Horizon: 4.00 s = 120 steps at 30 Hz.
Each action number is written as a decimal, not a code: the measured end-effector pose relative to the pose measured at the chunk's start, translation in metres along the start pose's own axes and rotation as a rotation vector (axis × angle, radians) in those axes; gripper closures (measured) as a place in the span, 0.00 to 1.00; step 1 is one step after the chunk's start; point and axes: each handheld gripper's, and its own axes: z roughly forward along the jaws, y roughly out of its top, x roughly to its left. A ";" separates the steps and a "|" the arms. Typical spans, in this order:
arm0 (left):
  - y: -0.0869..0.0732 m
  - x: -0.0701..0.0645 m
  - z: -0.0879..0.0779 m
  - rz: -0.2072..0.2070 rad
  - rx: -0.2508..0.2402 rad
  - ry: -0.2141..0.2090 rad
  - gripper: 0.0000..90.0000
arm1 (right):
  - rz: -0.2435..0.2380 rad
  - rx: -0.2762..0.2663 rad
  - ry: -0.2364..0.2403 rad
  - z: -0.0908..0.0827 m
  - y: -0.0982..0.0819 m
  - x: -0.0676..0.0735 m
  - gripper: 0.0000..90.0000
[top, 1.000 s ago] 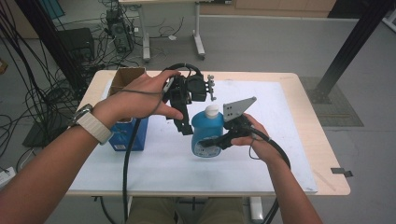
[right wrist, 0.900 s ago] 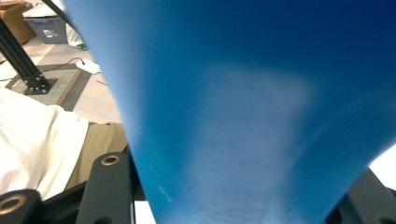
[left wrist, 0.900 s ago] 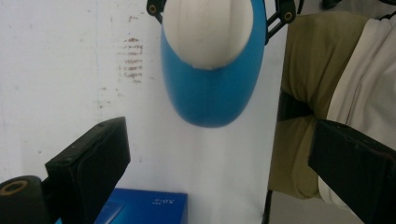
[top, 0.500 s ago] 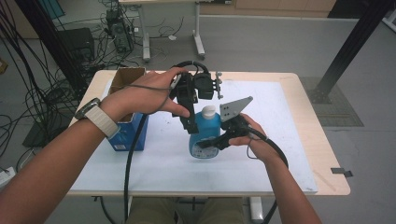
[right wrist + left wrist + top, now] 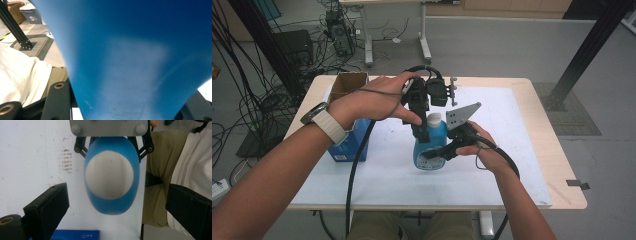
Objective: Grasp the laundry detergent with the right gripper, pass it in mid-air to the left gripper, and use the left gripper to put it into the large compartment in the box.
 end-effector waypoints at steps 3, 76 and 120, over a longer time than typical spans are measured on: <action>0.002 0.002 0.002 -0.004 0.006 -0.002 0.06 | -0.001 -0.002 0.000 0.001 0.000 0.000 0.48; 0.005 0.007 0.008 -0.008 0.013 0.011 0.07 | 0.005 0.001 -0.009 -0.004 -0.001 -0.004 0.48; 0.004 0.006 0.007 -0.015 0.016 0.020 0.08 | 0.011 0.001 -0.006 -0.005 0.000 -0.005 0.48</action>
